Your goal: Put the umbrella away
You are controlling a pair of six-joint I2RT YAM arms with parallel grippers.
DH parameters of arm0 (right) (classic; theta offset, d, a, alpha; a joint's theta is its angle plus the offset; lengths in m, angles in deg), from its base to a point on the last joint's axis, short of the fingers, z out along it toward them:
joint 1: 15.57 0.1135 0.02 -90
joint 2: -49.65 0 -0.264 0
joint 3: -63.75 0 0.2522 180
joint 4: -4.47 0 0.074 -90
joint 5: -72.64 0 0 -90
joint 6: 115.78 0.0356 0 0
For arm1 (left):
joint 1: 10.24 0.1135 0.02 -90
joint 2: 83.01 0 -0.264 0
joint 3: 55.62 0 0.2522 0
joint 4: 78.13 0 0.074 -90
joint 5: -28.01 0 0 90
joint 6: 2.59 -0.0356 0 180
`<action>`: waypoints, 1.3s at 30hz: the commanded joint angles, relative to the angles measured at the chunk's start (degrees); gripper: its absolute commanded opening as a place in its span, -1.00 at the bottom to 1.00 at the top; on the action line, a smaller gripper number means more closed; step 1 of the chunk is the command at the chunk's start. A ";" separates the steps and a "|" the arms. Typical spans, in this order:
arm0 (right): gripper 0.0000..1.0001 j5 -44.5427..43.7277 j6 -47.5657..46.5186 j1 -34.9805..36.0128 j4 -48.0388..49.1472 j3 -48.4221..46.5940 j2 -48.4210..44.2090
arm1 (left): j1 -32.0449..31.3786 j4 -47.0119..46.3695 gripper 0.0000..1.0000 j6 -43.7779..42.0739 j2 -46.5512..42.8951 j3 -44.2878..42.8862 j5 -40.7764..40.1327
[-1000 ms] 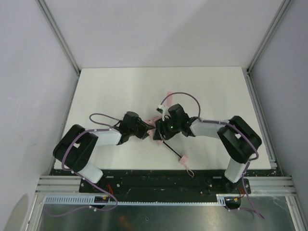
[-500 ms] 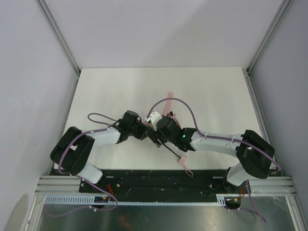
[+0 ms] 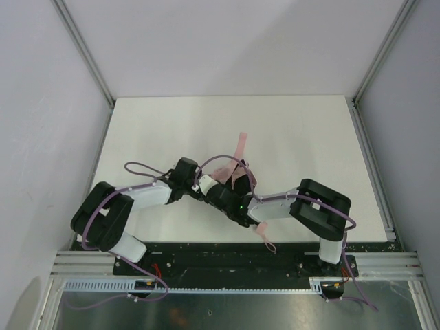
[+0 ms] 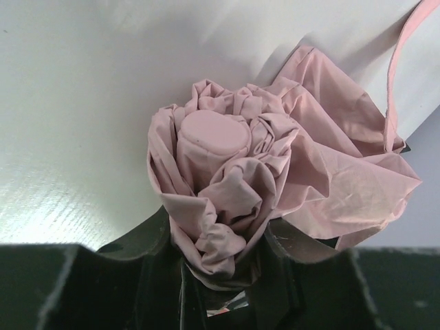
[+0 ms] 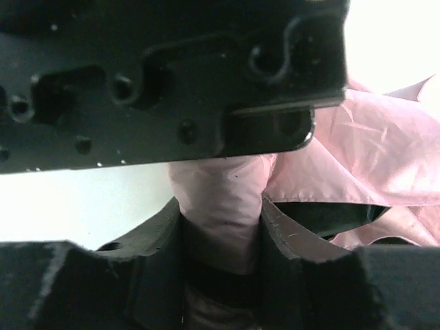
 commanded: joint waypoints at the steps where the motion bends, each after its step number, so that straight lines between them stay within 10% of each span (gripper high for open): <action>1: -0.45 -5.51 2.16 -0.28 -0.09 -1.31 4.96 | -0.46 7.15 -1.00 0.11 -2.01 -0.11 0.20; 7: -0.98 13.25 11.40 -5.03 -2.51 2.92 5.90 | -0.25 6.99 -0.92 -0.83 -2.59 -0.88 2.11; 18: -1.00 44.59 22.24 -13.83 6.77 12.58 8.00 | 4.16 4.57 0.88 -8.27 -10.15 -1.54 1.54; 27: -1.00 62.95 32.60 -23.49 12.05 12.63 15.02 | 6.45 0.83 0.99 -8.45 -17.91 6.06 2.65; 39: -1.00 70.23 38.41 -28.74 15.69 12.47 18.63 | 4.16 -5.53 0.99 -4.08 -4.96 2.16 6.59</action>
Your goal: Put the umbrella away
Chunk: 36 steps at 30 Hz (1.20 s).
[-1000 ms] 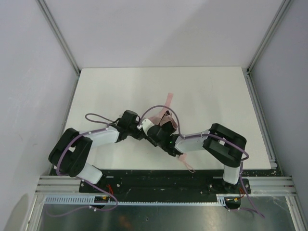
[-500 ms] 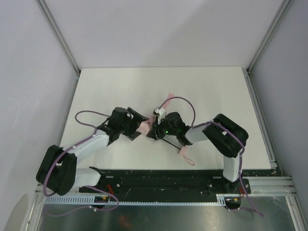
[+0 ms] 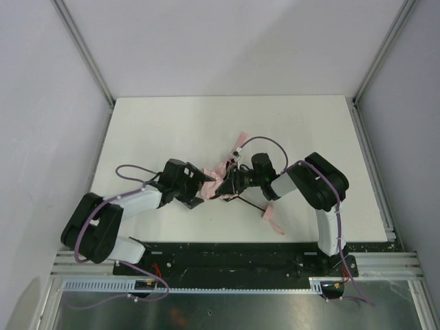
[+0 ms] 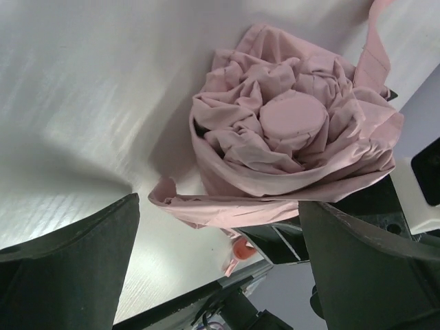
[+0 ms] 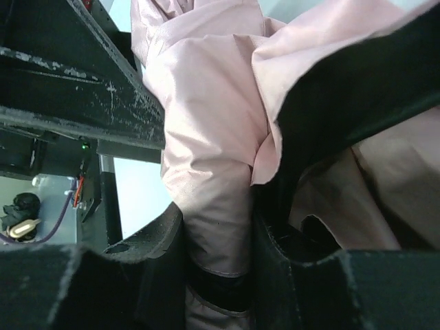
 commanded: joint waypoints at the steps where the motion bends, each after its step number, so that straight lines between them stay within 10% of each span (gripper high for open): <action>1: -1.00 0.38 1.29 0.10 -19.02 5.15 6.73 | -2.06 -6.48 0.99 1.73 3.61 -2.76 0.20; 19: -1.00 -0.15 -3.22 -2.11 -23.88 4.39 4.90 | 0.01 3.29 0.99 -2.22 -11.22 -0.41 0.85; 27: -1.00 -1.11 -3.32 -2.05 -24.84 3.82 5.22 | -0.75 3.89 0.99 -0.27 1.37 -7.85 7.14; 36: -1.00 0.43 -2.96 -1.45 -24.41 3.75 4.35 | -0.75 1.81 0.97 -2.91 12.74 -8.34 -3.39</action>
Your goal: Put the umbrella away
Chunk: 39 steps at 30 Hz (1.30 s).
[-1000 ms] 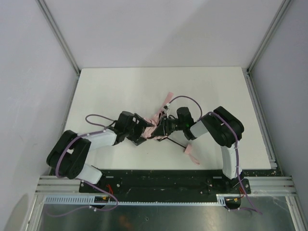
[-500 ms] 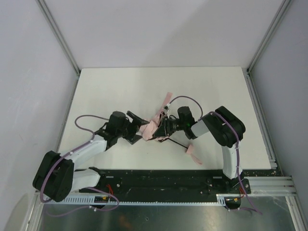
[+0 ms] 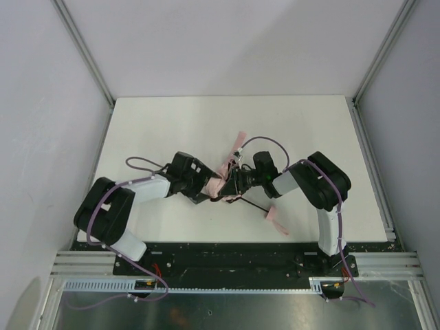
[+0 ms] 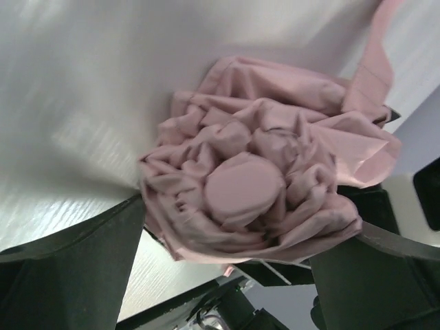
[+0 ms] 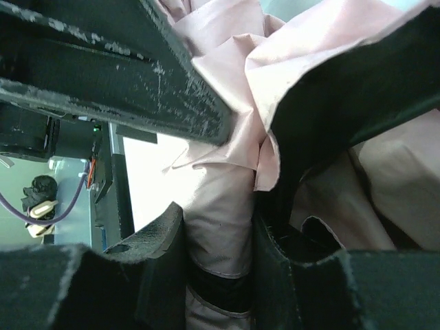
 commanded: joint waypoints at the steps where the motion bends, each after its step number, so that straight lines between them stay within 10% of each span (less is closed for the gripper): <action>1: -1.00 -3.81 -2.71 0.41 -19.89 4.25 4.67 | 0.59 -1.71 0.92 -2.40 5.01 0.18 -5.99; 16: -0.76 -3.18 -4.37 0.48 -29.97 -1.26 0.72 | 0.59 -10.14 -0.95 -6.16 7.39 6.36 -10.19; 25: 0.48 -19.76 -11.66 2.88 -47.69 -5.78 -19.73 | -0.45 -7.05 -1.00 -4.72 4.30 6.92 -8.14; 39: 0.60 -74.12 -34.12 28.25 -32.70 -6.04 -22.91 | -1.60 -2.03 -1.00 -0.01 3.77 6.55 -4.45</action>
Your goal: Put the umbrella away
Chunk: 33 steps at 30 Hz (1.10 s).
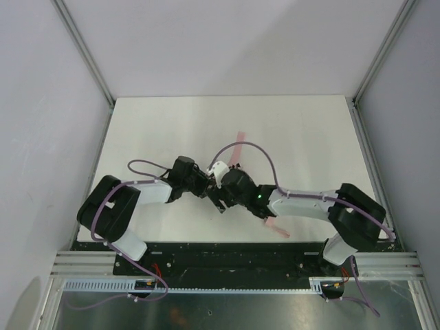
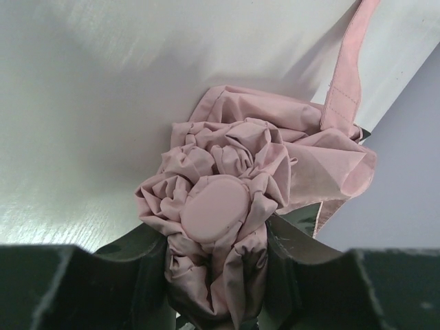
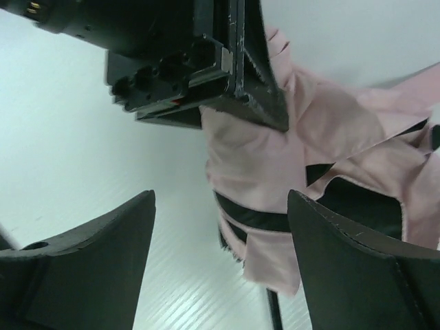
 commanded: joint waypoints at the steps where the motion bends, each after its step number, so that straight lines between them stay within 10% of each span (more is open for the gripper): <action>1: 0.60 -20.99 -11.90 5.16 9.65 -0.97 5.59 | -0.44 12.45 -1.00 -0.58 0.02 1.77 -3.28; 8: 0.44 -29.41 -18.43 8.12 18.05 -1.79 15.95 | -0.51 13.57 -1.00 0.19 -0.83 1.61 -2.60; 16: -0.89 -25.77 -9.97 6.58 11.09 -1.19 20.98 | -0.55 13.96 -1.00 0.89 -3.48 1.78 -2.89; 24: -1.00 2.32 -2.19 0.61 10.08 7.01 18.15 | 1.71 13.87 0.86 -2.05 -9.61 0.61 -3.97; 33: -1.00 27.36 5.48 -8.89 11.09 8.69 21.12 | 5.84 13.80 0.99 -5.22 -20.18 3.19 -2.68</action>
